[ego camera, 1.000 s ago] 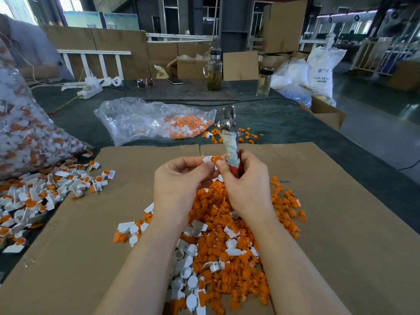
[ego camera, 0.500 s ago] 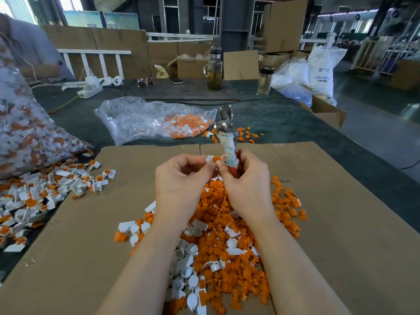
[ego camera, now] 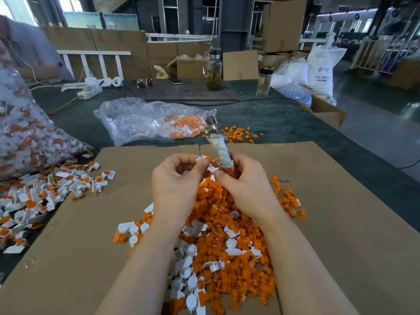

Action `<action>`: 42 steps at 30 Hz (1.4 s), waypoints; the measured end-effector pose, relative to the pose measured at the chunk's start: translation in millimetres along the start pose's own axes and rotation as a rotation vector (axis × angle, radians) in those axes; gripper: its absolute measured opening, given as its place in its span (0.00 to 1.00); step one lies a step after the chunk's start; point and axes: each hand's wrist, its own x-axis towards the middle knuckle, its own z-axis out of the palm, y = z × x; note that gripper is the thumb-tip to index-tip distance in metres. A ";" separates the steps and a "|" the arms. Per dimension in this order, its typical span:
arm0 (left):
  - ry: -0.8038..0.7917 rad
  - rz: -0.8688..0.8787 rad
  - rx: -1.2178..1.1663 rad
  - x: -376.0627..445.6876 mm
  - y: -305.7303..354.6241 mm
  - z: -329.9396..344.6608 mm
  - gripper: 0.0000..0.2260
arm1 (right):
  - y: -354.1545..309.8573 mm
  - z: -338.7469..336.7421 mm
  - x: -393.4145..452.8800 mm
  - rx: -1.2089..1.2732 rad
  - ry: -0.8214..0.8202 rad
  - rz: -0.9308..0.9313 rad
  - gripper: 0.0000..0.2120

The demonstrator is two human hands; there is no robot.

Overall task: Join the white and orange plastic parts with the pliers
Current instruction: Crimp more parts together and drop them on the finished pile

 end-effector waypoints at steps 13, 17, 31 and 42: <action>-0.052 0.041 -0.216 6.2 1.1 -12.1 0.03 | -1.5 -22.0 -3.4 -0.053 -0.363 0.108 0.07; -0.065 0.055 -0.220 8.4 0.7 -15.0 0.03 | -0.8 -22.1 -3.8 -0.076 -0.414 0.146 0.09; -0.068 0.036 -0.267 13.4 -1.7 -20.1 0.03 | -2.3 -11.9 -3.8 -0.072 -0.437 0.115 0.11; -0.061 -0.140 -0.373 17.7 -4.0 -24.4 0.02 | -1.6 -5.3 -3.1 -0.216 -0.365 0.060 0.06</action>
